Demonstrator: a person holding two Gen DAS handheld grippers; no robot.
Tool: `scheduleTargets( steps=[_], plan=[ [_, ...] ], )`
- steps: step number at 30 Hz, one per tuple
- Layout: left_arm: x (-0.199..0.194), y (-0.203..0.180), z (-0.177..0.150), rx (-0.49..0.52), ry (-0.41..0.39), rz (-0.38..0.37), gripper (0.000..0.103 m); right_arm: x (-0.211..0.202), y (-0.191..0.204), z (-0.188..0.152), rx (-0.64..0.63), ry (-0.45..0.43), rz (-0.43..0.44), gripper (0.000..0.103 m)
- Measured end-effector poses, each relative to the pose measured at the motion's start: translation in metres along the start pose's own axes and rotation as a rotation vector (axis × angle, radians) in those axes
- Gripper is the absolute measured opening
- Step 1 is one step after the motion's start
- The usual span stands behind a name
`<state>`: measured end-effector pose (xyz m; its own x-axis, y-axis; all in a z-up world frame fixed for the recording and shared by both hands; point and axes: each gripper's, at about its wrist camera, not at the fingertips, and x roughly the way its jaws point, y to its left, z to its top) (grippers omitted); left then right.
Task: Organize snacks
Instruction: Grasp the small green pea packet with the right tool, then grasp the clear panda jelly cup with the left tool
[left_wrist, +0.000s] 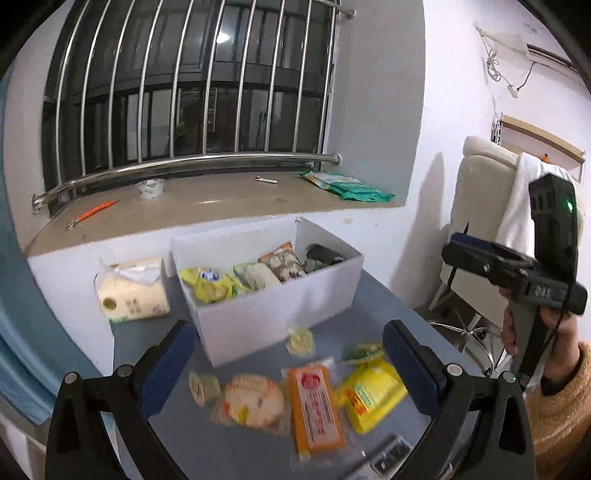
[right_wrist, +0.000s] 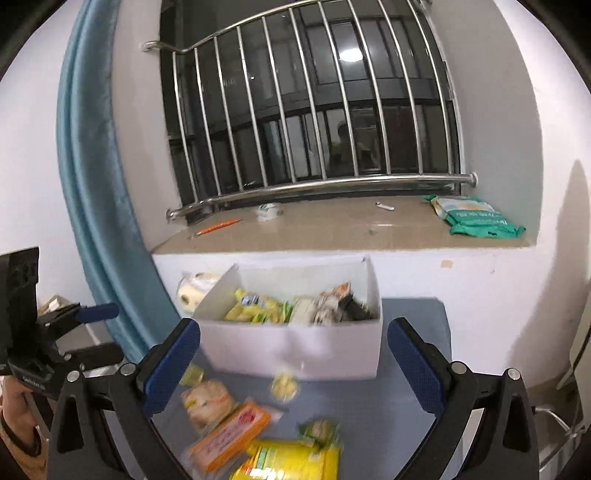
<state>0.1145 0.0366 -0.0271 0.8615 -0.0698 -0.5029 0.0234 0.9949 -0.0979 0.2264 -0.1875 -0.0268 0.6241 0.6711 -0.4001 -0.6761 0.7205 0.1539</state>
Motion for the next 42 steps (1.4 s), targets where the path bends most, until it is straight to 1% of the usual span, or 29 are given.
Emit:
scheduleTargets(
  steps=[2, 4, 5, 7, 9, 11, 12, 14, 16, 20, 22, 25, 29, 34, 36, 37, 38, 40, 42],
  plan=[
    [-0.012, -0.004, -0.015, -0.009, -0.011, 0.008, 0.103, -0.014, 0.009, -0.021, 0.002, -0.001, 0.001, 0.103],
    [-0.021, -0.007, -0.032, -0.025, -0.001, 0.007, 0.103, -0.020, 0.014, -0.039, 0.010, 0.019, -0.013, 0.103],
    [-0.025, -0.009, -0.041, -0.033, 0.007, -0.010, 0.103, -0.022, 0.017, -0.054, 0.021, 0.047, -0.043, 0.103],
    [-0.031, -0.010, -0.053, -0.061, 0.011, -0.036, 0.103, -0.028, 0.021, -0.073, 0.032, 0.059, -0.064, 0.103],
    [-0.034, -0.011, -0.063, -0.073, 0.035, -0.074, 0.103, -0.033, 0.021, -0.093, 0.050, 0.067, -0.101, 0.103],
    [-0.038, -0.014, -0.071, -0.077, 0.033, -0.047, 0.103, -0.030, 0.020, -0.103, 0.044, 0.093, -0.102, 0.103],
    [-0.040, -0.014, -0.075, -0.076, 0.035, -0.044, 0.103, -0.024, 0.019, -0.108, 0.036, 0.128, -0.108, 0.103],
    [-0.042, -0.014, -0.078, -0.072, 0.039, -0.046, 0.103, -0.018, 0.016, -0.112, 0.036, 0.136, -0.140, 0.103],
    [-0.045, -0.014, -0.080, -0.069, 0.032, -0.048, 0.103, -0.012, 0.011, -0.114, 0.061, 0.162, -0.124, 0.103],
    [-0.049, -0.014, -0.082, -0.055, 0.023, -0.047, 0.103, 0.005, 0.003, -0.121, 0.090, 0.186, -0.153, 0.103],
    [-0.049, -0.014, -0.084, -0.051, 0.021, -0.050, 0.103, 0.022, -0.001, -0.122, 0.090, 0.227, -0.156, 0.103],
    [-0.048, -0.010, -0.087, -0.065, 0.028, -0.049, 0.103, 0.044, -0.009, -0.121, 0.111, 0.262, -0.146, 0.103],
    [-0.044, -0.004, -0.092, -0.071, 0.042, -0.032, 0.103, 0.074, -0.021, -0.121, 0.152, 0.313, -0.113, 0.103],
    [-0.041, 0.003, -0.098, -0.090, 0.053, -0.028, 0.103, 0.113, -0.038, -0.128, 0.193, 0.400, -0.137, 0.103],
    [-0.039, 0.007, -0.101, -0.099, 0.061, -0.020, 0.103, 0.124, -0.043, -0.132, 0.201, 0.423, -0.120, 0.084],
    [-0.037, 0.009, -0.102, -0.105, 0.066, -0.016, 0.103, 0.127, -0.044, -0.134, 0.202, 0.436, -0.111, 0.048],
    [-0.036, 0.010, -0.103, -0.109, 0.069, -0.015, 0.103, 0.127, -0.044, -0.134, 0.194, 0.425, -0.106, 0.039],
    [-0.033, 0.013, -0.105, -0.119, 0.078, -0.009, 0.103, 0.125, -0.047, -0.135, 0.203, 0.425, -0.087, 0.038],
    [-0.029, 0.015, -0.105, -0.128, 0.083, -0.009, 0.103, 0.120, -0.047, -0.135, 0.202, 0.407, -0.078, 0.038]
  ],
)
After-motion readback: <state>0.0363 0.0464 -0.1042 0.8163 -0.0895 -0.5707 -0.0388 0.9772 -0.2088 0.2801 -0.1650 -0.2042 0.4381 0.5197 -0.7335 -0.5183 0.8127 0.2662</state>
